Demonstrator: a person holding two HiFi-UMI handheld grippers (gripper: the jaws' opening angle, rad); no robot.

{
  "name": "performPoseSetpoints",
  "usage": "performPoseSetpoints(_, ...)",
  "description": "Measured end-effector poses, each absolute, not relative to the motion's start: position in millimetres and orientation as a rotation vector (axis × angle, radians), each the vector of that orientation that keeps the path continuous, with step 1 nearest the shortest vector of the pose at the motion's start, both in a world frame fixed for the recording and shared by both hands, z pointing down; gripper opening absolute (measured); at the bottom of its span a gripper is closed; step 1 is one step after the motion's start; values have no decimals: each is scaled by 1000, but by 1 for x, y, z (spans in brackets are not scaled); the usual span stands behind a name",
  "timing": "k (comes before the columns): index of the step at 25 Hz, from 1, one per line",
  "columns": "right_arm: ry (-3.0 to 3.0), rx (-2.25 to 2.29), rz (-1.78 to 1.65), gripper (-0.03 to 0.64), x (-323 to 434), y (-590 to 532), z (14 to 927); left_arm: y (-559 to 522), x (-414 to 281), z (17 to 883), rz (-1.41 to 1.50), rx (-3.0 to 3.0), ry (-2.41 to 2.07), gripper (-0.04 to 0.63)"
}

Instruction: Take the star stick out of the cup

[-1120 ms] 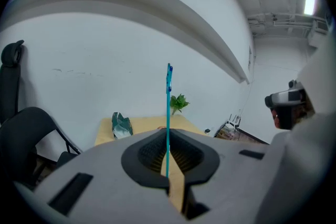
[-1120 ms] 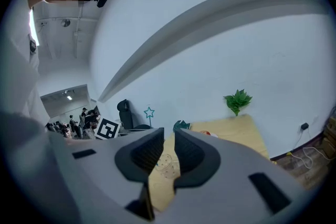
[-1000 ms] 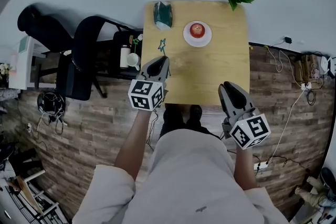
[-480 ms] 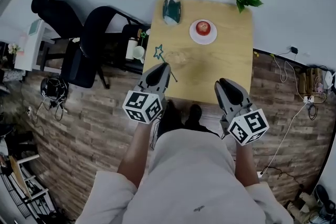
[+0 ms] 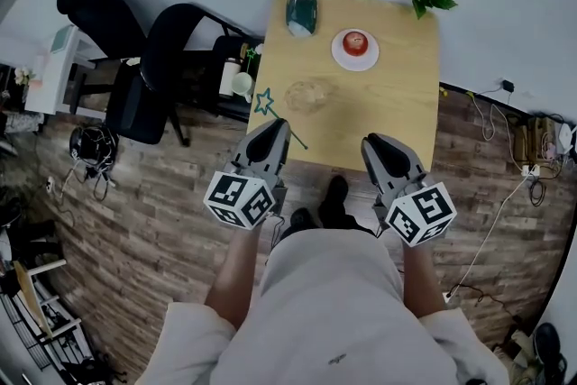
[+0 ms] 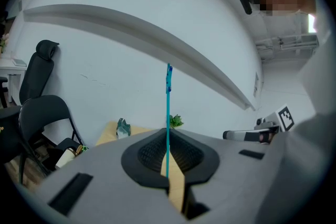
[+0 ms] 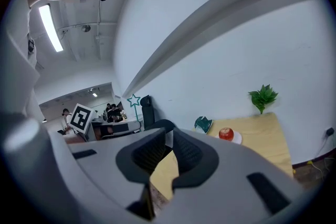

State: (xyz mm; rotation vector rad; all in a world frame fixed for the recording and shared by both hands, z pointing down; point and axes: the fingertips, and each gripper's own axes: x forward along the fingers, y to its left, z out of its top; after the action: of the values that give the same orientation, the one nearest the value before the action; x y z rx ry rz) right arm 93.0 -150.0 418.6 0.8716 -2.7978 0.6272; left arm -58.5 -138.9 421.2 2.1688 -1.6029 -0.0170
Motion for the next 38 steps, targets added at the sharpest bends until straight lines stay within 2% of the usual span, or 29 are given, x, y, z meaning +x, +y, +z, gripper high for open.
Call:
performPoseSetpoints(20, -2776, 988, 520, 41, 63, -21, 393, 5, -104, 385, -135, 2243, -1573, 20)
performPoseSetpoints(38, -2805, 1054, 421, 0, 55, 79, 375, 105, -116, 356, -220, 2319, -1572, 19)
